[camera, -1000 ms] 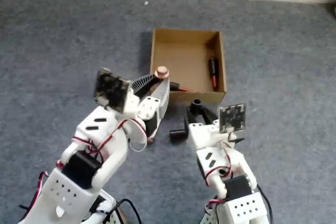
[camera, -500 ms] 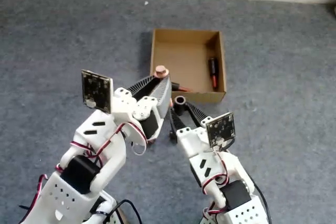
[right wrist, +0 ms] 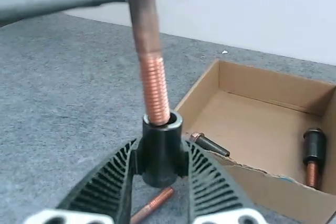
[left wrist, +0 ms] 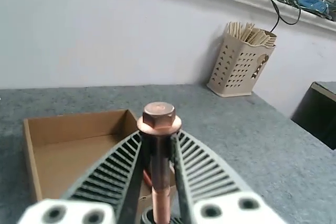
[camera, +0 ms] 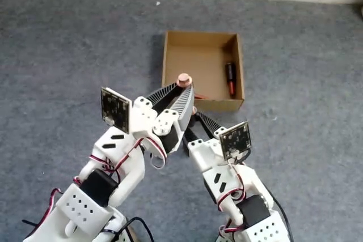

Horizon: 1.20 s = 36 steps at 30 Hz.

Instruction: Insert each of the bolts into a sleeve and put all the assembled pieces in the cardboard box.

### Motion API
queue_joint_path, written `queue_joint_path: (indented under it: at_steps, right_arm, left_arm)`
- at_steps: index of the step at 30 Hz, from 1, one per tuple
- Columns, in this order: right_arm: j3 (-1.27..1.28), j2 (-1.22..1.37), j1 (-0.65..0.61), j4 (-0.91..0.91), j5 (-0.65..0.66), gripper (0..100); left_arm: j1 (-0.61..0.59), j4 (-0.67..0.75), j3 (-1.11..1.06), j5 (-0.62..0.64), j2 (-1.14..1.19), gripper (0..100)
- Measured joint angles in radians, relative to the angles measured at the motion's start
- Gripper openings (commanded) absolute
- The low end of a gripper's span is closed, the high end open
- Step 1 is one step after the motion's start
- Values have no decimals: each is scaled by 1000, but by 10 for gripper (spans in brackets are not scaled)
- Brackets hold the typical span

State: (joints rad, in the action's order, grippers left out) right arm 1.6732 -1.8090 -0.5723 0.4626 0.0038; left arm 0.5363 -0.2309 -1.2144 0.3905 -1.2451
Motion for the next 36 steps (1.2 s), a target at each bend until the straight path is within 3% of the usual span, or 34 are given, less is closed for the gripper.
queue_joint_path:
  at_steps: [8, 14, 21, 31, 36]
  right_arm:
    - [0, 0, -5, 0, 0, 5]
    - [0, 0, -6, 0, 21, 5]
    - [0, 0, -5, -2, 60, 5]
    - [0, 2, 43, -2, 63, 5]
    - [0, 2, 64, -2, 64, 5]
  left_arm:
    - [2, 21, -25, -43, 0, 6]
    - [31, 21, -100, -167, 0, 11]
    - [38, 17, -124, -315, 0, 189]
    - [29, -123, -126, -334, -9, 189]
    - [29, -305, -29, -338, -8, 189]
